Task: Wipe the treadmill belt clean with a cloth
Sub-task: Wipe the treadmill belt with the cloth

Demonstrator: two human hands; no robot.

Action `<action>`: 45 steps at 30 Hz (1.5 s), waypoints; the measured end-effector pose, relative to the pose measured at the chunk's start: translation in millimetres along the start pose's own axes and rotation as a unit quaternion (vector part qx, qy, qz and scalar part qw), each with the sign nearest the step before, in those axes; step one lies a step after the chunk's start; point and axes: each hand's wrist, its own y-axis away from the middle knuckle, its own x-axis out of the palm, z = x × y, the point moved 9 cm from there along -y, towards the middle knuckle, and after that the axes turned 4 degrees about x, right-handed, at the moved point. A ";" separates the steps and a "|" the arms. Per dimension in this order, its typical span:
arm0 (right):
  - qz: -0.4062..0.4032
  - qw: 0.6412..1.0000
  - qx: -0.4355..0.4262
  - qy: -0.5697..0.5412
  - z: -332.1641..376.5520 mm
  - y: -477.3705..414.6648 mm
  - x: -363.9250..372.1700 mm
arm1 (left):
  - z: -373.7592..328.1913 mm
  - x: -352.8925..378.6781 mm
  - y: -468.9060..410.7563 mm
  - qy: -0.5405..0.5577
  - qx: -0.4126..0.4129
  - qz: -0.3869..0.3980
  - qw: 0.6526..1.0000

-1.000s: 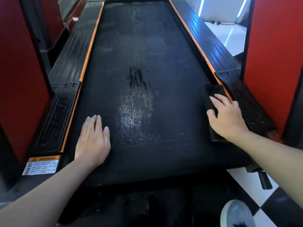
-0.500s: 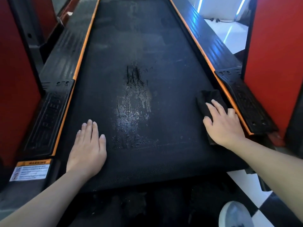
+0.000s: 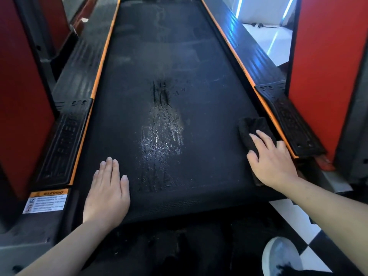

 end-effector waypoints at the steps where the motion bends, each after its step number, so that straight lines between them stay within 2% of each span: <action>1: -0.001 1.000 -0.003 -0.003 -0.6 2.3 -0.8 | -0.5 -1.4 3.4 0.001 -0.003 -0.001 1.000; 6: -0.033 0.999 -0.033 -0.023 -6.6 5.5 -11.8 | 0.0 -10.6 12.9 -0.046 0.019 0.005 0.999; 12: -0.042 0.999 -0.006 0.014 -20.3 2.0 -14.9 | 18.2 -39.4 7.5 -0.184 0.116 0.008 0.976; 15: -0.036 0.999 0.011 0.001 -17.7 3.9 -12.7 | 55.6 -51.1 4.5 -0.170 0.075 -0.009 0.983; 19: -0.017 0.999 0.022 -0.035 -11.8 4.0 -11.5 | 83.0 -54.8 -0.5 -0.054 0.005 -0.034 0.998; 22: -0.036 0.997 0.031 -0.060 4.5 8.3 -13.3 | 94.8 -57.2 -2.2 -0.067 -0.039 -0.042 0.996; 25: -0.058 0.996 0.033 -0.068 36.4 18.6 -11.9 | 99.9 -55.2 -1.8 -0.049 -0.049 -0.030 0.997; 29: -0.039 0.997 0.011 -0.063 102.4 37.9 -3.9 | 93.6 -57.7 -2.3 -0.021 -0.037 -0.039 0.998; 34: -0.013 0.993 -0.111 -0.048 214.7 68.3 7.6 | 101.8 -57.9 -0.1 0.022 -0.023 -0.030 0.999; 38: 0.046 0.983 -0.155 -0.082 290.7 96.3 20.1 | 102.2 -63.5 2.7 0.089 -0.059 -0.050 0.993; 42: 0.070 0.965 -0.231 -0.104 359.7 113.2 36.5 | 102.2 -72.0 6.1 0.146 -0.084 -0.072 0.983; 45: 0.097 0.951 -0.235 -0.178 388.5 122.0 30.9 | 101.5 -77.0 8.5 0.128 -0.084 -0.085 0.985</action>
